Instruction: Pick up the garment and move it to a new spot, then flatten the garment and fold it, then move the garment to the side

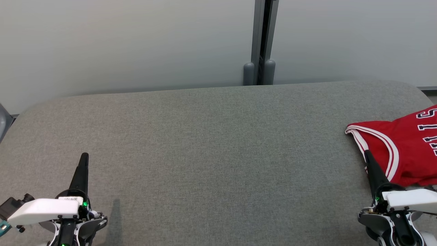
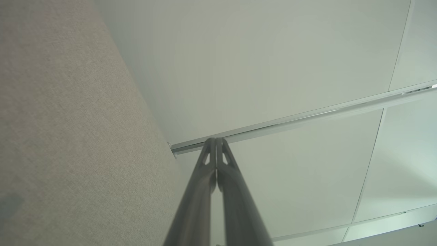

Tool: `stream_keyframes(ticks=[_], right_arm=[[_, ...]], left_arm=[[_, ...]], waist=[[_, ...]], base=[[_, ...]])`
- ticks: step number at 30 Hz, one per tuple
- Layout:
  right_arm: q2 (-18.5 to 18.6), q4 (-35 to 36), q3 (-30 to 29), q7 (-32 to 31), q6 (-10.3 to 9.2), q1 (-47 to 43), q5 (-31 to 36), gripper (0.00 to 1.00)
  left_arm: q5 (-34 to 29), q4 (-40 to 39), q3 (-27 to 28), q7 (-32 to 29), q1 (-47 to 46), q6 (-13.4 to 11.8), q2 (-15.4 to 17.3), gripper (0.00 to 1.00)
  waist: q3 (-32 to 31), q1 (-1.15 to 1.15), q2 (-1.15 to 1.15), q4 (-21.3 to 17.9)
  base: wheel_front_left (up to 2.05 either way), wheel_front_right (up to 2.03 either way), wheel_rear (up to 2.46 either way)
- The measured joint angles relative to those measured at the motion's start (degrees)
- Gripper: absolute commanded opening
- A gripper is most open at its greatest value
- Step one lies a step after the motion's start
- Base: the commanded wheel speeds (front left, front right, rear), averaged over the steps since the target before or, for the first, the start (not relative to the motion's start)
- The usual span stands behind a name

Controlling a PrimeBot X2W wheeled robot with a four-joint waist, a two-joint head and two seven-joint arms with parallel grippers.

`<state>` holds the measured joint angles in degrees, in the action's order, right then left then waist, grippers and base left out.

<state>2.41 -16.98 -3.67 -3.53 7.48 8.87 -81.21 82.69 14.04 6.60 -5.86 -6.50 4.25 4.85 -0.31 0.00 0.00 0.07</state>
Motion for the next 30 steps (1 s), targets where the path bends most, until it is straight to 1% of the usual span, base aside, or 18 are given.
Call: stream_keyframes(ticks=[20, 27, 30], right_arm=[[0.1, -1.1, -0.4, -1.0, 0.0, 1.4, -8.6, 0.0], [0.2, -1.6, -0.6, -1.1, 0.0, 1.9, -11.0, 0.0], [0.2, -1.6, -0.6, -1.1, 0.0, 2.1, -11.1, 0.0]], left_arm=[[7.0, 1.0, 2.0, -1.8, -2.1, 0.9, -1.5, 0.0], [9.2, 1.3, 2.7, -2.4, -2.3, 1.3, -1.9, 0.0], [9.2, 1.3, 2.7, -2.4, -2.3, 1.3, -1.9, 0.0]], waist=[[0.2, 0.0, 0.0, -0.1], [0.3, 0.0, 0.0, -0.1], [0.3, 0.0, 0.0, -0.1]], base=[[0.0, 0.0, 0.0], [0.0, 0.0, 0.0], [0.0, 0.0, 0.0]])
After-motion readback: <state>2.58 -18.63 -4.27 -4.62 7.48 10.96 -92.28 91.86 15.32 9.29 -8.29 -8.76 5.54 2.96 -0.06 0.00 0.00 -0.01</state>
